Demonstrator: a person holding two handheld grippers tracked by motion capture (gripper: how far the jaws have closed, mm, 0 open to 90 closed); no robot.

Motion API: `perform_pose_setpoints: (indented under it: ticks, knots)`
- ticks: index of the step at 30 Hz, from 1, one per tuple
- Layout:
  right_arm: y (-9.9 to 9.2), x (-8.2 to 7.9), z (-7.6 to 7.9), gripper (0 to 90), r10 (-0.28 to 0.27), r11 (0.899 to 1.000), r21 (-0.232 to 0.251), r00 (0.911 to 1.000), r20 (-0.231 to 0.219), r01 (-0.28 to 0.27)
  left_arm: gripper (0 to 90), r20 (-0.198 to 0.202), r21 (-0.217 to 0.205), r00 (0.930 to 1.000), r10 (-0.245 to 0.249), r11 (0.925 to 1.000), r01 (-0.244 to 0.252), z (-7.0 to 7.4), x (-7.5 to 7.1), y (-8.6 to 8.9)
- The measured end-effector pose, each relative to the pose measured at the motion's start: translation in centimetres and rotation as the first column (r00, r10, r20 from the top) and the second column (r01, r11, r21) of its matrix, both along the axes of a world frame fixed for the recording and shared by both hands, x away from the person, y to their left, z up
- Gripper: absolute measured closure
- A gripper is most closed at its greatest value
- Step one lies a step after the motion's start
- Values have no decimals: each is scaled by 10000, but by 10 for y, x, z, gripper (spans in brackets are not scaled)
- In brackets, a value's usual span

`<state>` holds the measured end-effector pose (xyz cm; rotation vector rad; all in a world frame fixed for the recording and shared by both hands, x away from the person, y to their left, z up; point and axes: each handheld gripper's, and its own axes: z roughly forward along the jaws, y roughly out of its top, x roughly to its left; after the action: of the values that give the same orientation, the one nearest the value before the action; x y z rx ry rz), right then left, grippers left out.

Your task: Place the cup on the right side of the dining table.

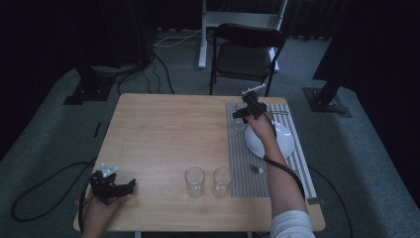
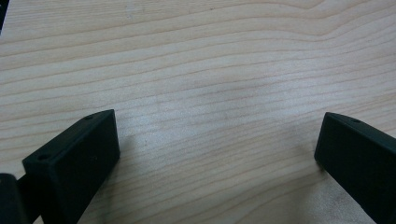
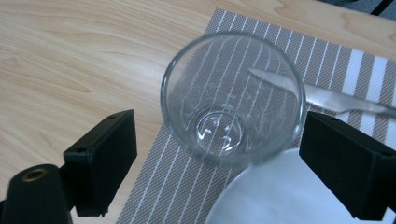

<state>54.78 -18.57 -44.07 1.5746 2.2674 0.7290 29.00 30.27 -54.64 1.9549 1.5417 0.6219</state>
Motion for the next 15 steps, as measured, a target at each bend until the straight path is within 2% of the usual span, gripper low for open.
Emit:
perform_pose_setpoints:
  ticks: [3, 5, 6, 11, 15]
  knots:
    - [-1, -9, 0, 110, -8, 9986, -533, 9995, 325, 25, 3, -11, 12, 10000, 45, 10000, -45, 0, 1, 0]
    - [-3, -13, -2, 109, 51, 9984, -566, 9995, 305, -33, 3, -9, 9, 10000, 43, 10000, -43, 0, 1, 0]
    - [-4, -17, -3, 109, -6, 9972, -747, 9990, 441, 39, 3, -6, 9, 10000, 43, 10000, -43, 0, 1, 0]
    - [-10, -30, -2, 110, -40, 9992, -390, 9980, 636, 65, 3, -7, 8, 10000, 44, 10000, -44, 0, 1, 0]
    - [-14, -42, 0, 110, -2, 9994, -339, 9962, 872, 32, 3, -11, 9, 10000, 42, 10000, -42, 0, 1, 0]
